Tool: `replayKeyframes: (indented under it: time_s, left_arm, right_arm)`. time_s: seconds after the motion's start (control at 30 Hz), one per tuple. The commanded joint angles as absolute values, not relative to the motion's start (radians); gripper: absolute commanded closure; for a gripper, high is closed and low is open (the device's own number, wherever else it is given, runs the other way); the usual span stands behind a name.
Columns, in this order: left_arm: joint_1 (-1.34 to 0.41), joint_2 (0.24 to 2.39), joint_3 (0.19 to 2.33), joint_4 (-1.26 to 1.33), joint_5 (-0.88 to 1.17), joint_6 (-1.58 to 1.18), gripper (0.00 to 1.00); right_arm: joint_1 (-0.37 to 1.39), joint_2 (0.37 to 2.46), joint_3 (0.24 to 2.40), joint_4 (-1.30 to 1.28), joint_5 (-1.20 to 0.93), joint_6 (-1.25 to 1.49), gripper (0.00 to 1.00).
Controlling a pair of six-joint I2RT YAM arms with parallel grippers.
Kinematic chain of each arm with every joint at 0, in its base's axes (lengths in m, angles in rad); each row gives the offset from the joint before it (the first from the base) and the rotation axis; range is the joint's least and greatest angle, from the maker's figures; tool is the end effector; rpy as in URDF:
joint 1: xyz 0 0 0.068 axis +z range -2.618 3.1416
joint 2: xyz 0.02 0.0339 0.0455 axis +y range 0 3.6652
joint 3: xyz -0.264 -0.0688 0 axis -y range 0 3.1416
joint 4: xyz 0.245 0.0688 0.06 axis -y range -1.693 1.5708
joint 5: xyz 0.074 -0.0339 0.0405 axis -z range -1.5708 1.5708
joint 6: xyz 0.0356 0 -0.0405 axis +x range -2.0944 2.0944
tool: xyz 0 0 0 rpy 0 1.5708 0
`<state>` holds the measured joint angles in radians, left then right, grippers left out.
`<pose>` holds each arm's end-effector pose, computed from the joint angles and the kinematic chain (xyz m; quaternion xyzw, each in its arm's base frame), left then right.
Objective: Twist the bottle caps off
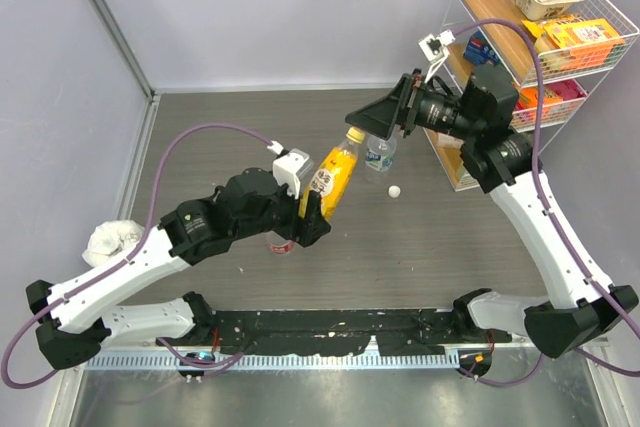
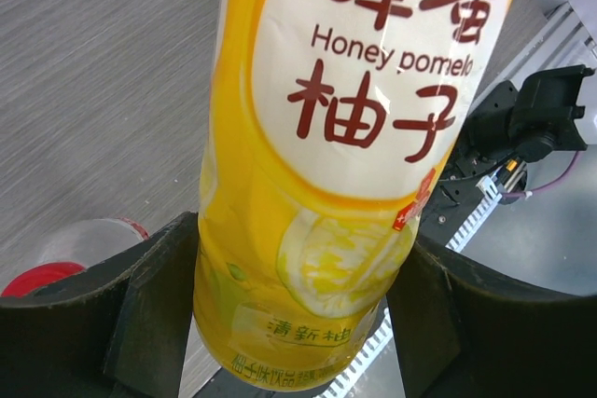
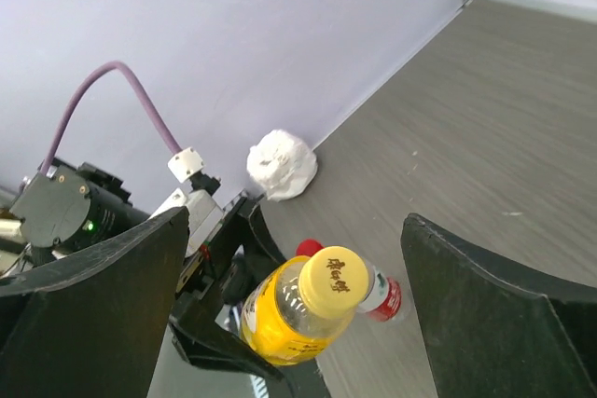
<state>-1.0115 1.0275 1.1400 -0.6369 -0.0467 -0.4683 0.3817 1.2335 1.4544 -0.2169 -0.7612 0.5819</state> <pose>0.1155 -0.1814 0.3718 0.2211 0.8374 -0.3218 0.3825 0.2306 0.1190 0.4752 -0.1964 0.6782 0.5371 0.4615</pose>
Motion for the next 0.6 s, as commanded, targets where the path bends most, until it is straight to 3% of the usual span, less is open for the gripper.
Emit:
replayKeyframes:
  time_s: [0.0, 0.2, 0.57]
  left_arm:
    - [-1.011, 1.009, 1.146, -0.597, -0.101, -0.477, 0.56]
    - [-1.009, 1.032, 1.157, -0.624, -0.176, -0.471, 0.58]
    - [-1.009, 1.078, 1.201, -0.692, -0.351, -0.483, 0.7]
  right_arm:
    - [0.377, 1.184, 1.457, -0.152, -0.597, 0.595, 0.0]
    - [0.379, 1.216, 1.509, -0.284, -0.411, 0.638, 0.0]
    - [0.463, 1.298, 1.532, -0.294, -0.335, 0.742, 0.02]
